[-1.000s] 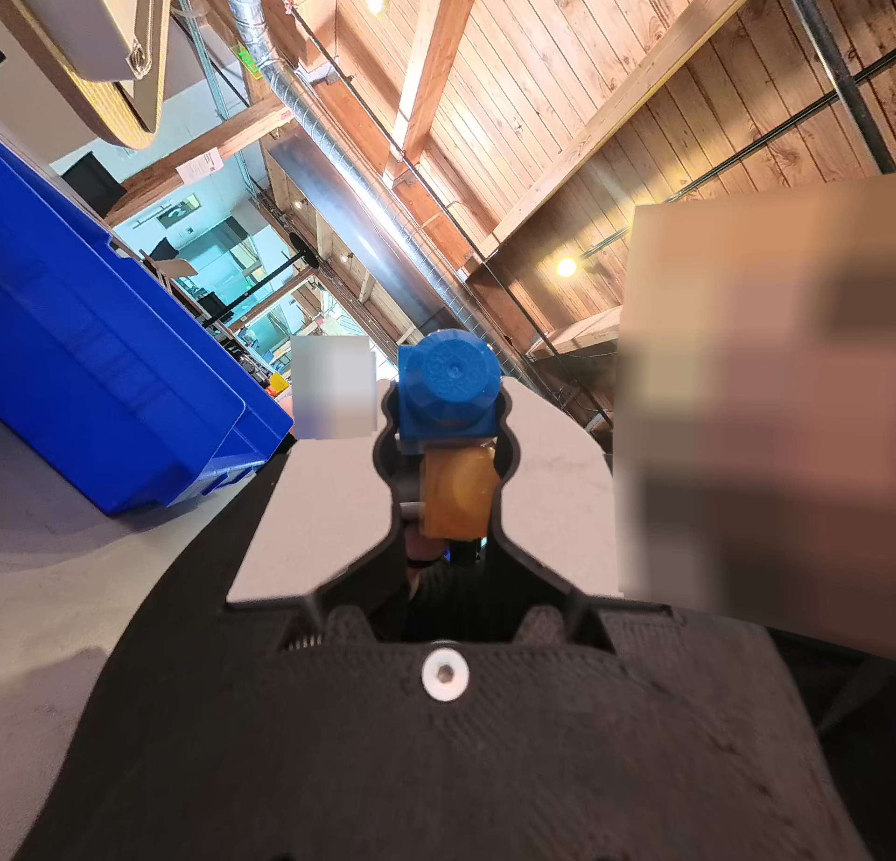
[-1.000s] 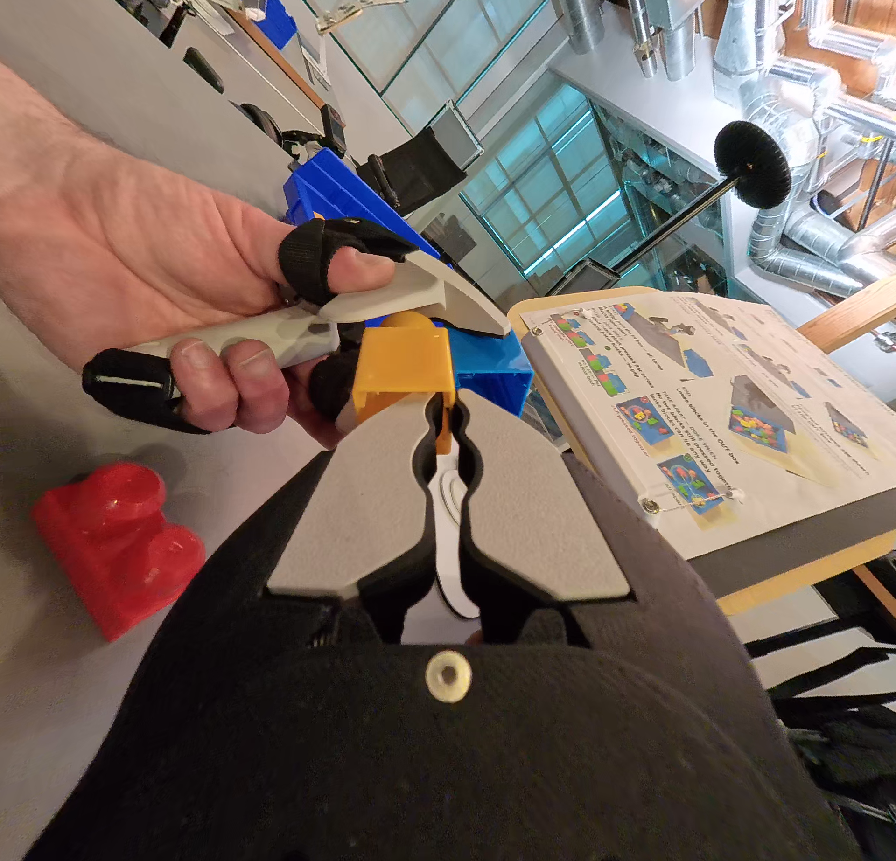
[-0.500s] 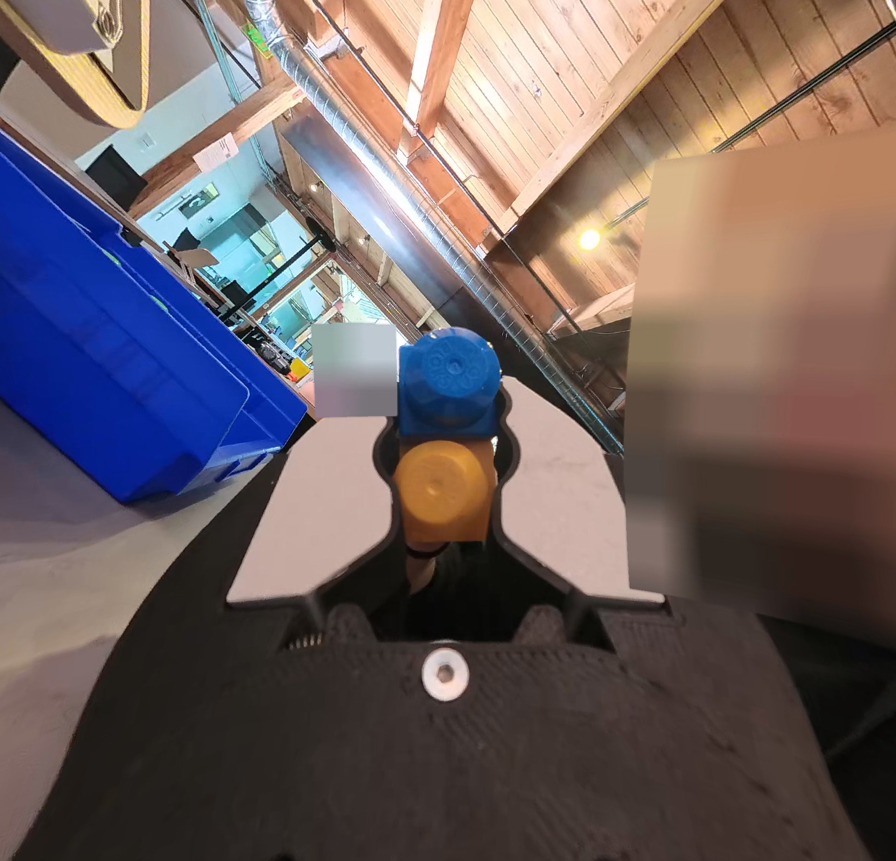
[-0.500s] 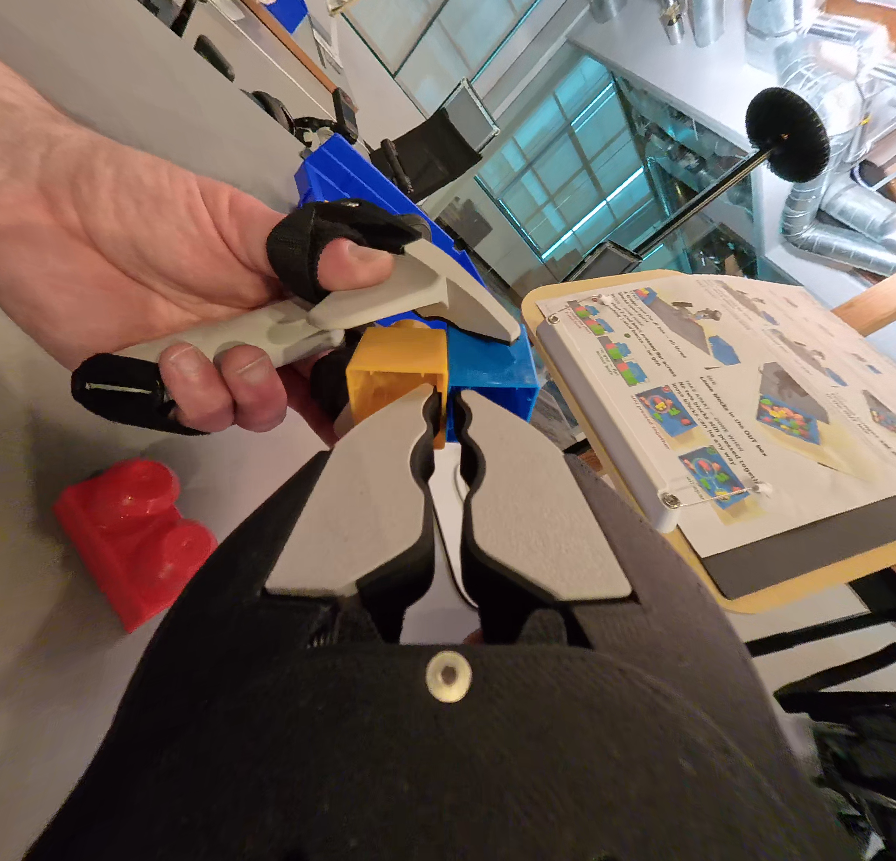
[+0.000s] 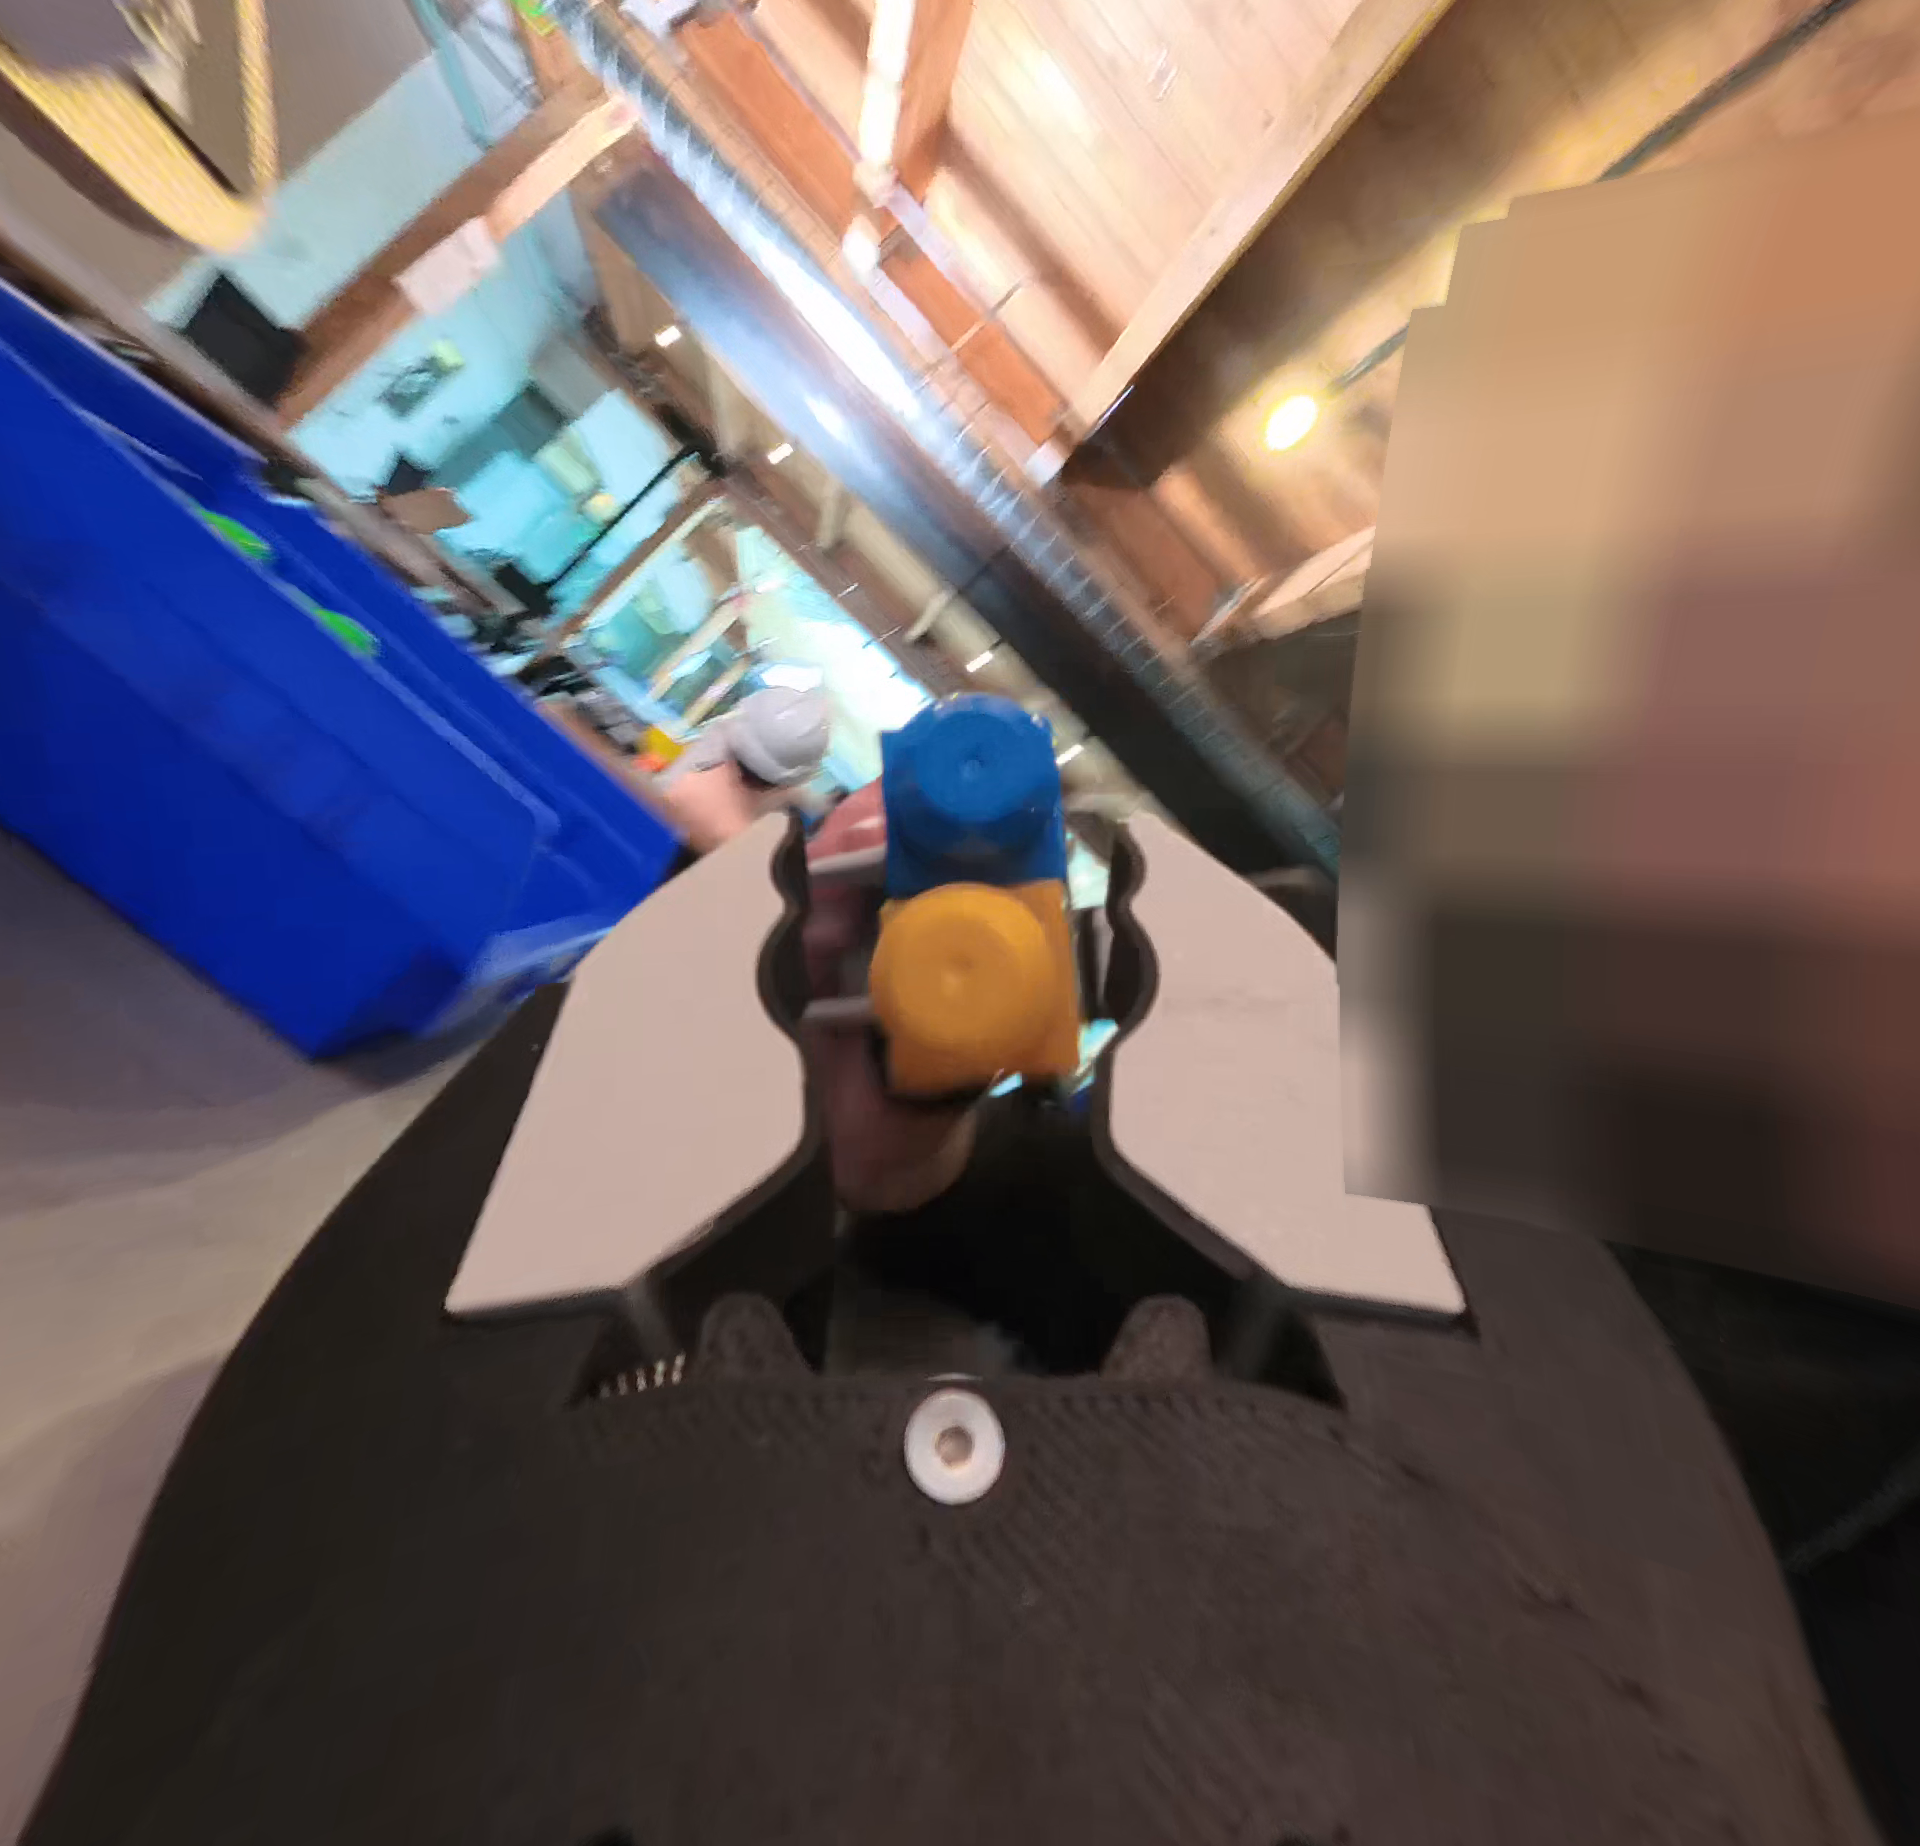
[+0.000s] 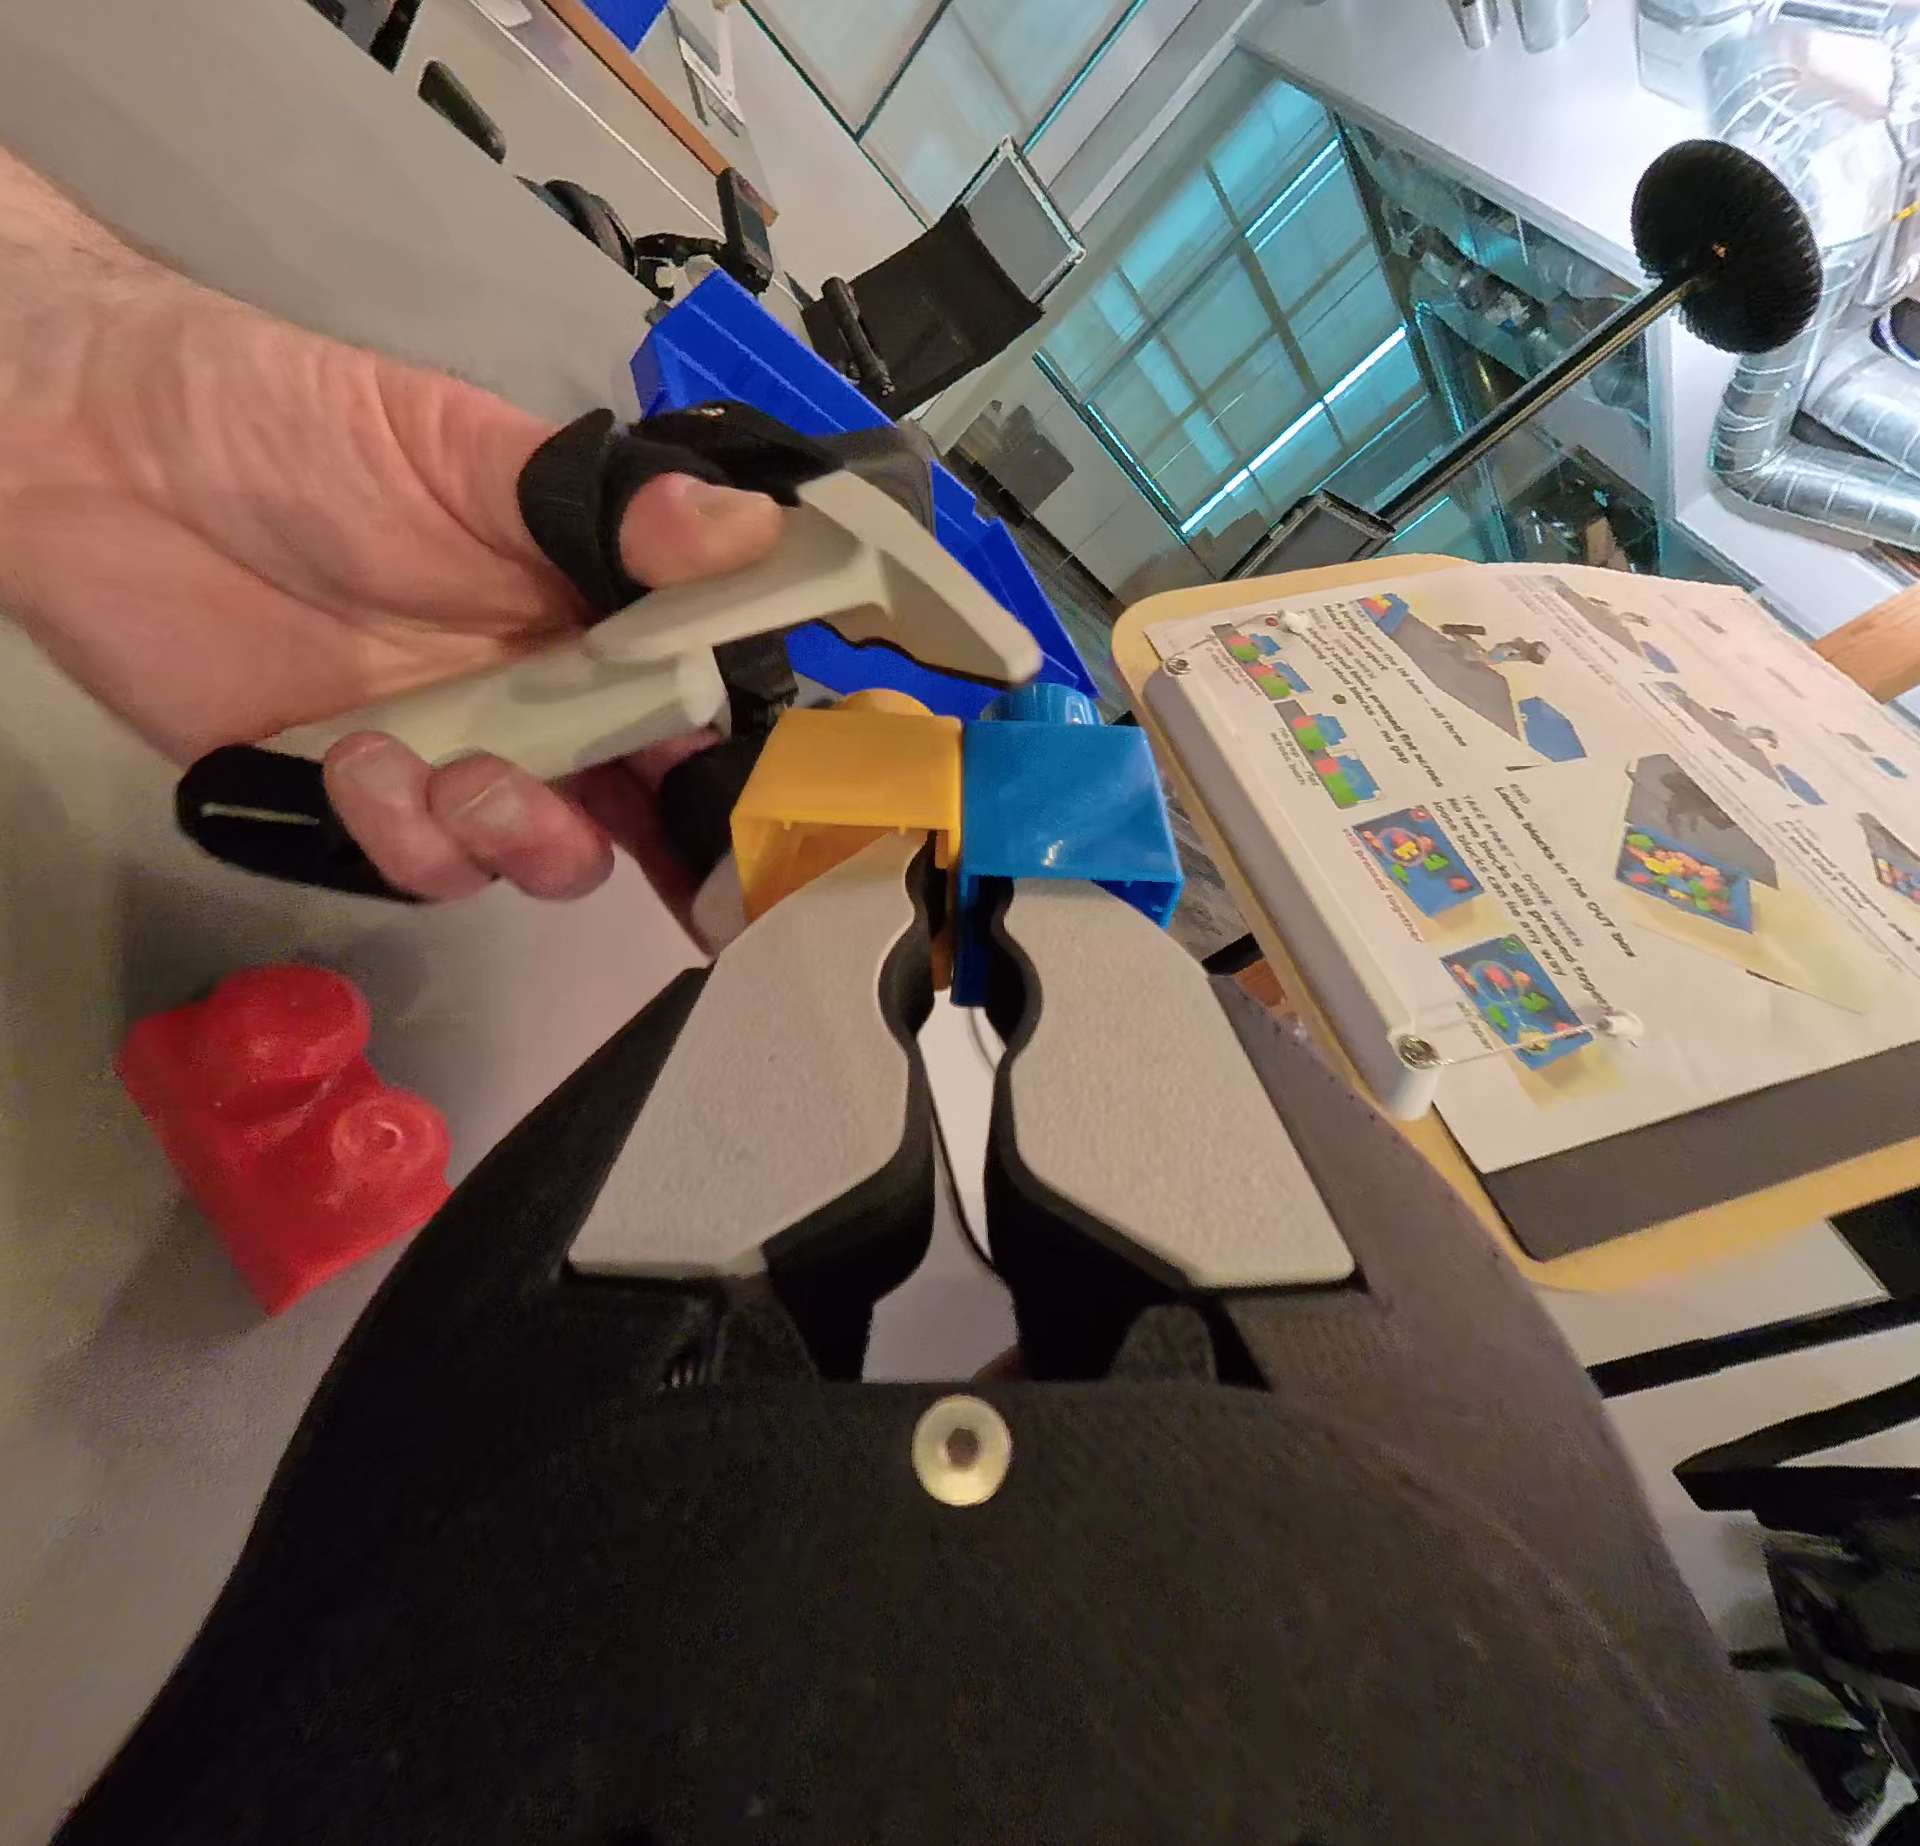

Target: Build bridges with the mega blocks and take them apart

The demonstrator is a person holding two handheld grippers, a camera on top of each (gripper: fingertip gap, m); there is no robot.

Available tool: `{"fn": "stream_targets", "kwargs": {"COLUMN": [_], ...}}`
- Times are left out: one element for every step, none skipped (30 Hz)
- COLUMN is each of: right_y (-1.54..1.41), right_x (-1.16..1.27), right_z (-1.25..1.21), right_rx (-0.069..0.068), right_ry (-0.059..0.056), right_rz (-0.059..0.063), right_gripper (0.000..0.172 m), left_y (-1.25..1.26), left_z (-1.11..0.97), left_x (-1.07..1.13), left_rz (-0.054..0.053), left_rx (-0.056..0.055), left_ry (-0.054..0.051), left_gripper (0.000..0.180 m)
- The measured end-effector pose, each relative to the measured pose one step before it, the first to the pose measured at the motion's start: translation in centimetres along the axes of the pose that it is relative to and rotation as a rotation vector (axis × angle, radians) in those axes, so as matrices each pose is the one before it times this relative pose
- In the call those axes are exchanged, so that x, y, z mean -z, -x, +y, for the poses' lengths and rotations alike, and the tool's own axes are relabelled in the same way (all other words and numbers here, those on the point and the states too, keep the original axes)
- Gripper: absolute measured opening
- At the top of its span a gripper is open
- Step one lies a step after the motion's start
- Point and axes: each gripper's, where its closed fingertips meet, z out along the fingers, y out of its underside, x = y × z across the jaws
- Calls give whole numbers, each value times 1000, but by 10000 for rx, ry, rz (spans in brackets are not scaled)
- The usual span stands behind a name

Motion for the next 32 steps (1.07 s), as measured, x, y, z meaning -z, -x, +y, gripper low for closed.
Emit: {"fn": "stream_targets", "kwargs": {"right_y": [-505,-556,-447,-308,-314,-149,63,232,409,516,476,385,310,196,87,28,35,21,-1,-21,-20,-40,-66,-89,-162,-237,-255,-353,-309,-158,-116,-162], "right_x": [363,414,419,447,428,330,218,158,89,6,-12,1,36,58,71,70,58,44,38,28,29,38,8,38,61,99,101,85,60,-4,-95,-165], "right_z": [80,166,188,167,242,264,319,375,406,450,435,339,179,44,8,65,65,76,60,7,-87,-126,-134,-205,-313,-392,-497,-566,-701,-795,-741,-625], "right_rx": [-39,-57,-73,-37,1,-23,-43,-31,-27,-6,47,55,20,-33,-38,6,9,-18,-3,24,23,4,-1,19,48,65,57,38,-8,-22,49,140], "right_ry": [-23,32,46,34,85,103,112,111,104,116,127,98,33,-14,-11,15,5,8,2,-3,-37,-40,-30,-48,-85,-111,-146,-153,-227,-261,-193,-113], "right_rz": [78,101,51,28,131,77,14,-5,-48,-96,-73,-59,-65,-59,-18,-6,-25,-19,-3,0,-13,-3,-3,-18,-1,-9,-73,-44,-108,-218,-178,-84], "right_gripper": [5,5,5,5,5,5,5,5,5,5,5,5,5,5,5,5,5,5,5,5,5,4,5,5,5,5,5,5,5,5,5,5], "left_y": [121,-55,150,174,187,153,151,-88,-387,-169,4,-67,-101,-85,24,-282,-220,-74,-19,-281,29,198,296,179,147,-35,-201,-391,-620,-753,-719,-591], "left_z": [-361,-394,259,556,624,1025,1408,1130,905,1440,1725,1433,1267,1274,1145,810,678,788,56,101,-143,-117,-106,-243,-705,-1170,-1665,-2185,-2677,-2773,-2411,-2059], "left_x": [460,499,430,425,379,163,-104,-93,-264,-265,-538,-652,-703,-743,-716,-689,-658,-627,-269,-100,-134,37,204,397,595,1050,1261,1452,1693,1592,1169,897], "left_rz": [-235,-230,-452,-515,-510,-522,-490,-297,-123,-323,-529,-530,-490,-429,-395,-130,-46,-91,-177,141,-3,-9,-1,239,478,663,851,1082,1143,1126,928,685], "left_rx": [-367,-430,-696,-722,-598,-473,-319,-153,-65,-172,-385,-396,-311,-279,-193,-104,-21,-60,-195,-144,-21,95,106,297,452,590,763,871,870,683,584,435], "left_ry": [211,328,762,896,772,909,1067,749,496,761,993,768,655,675,612,384,327,448,-3,127,-98,-49,-179,-299,-639,-966,-1145,-1386,-1605,-1488,-1211,-971], "left_gripper": [55,56,56,58,59,59,61,66,66,67,71,72,72,73,75,74,72,70,62,38,36,35,35,35,35,35,35,35,35,35,35,35]}}
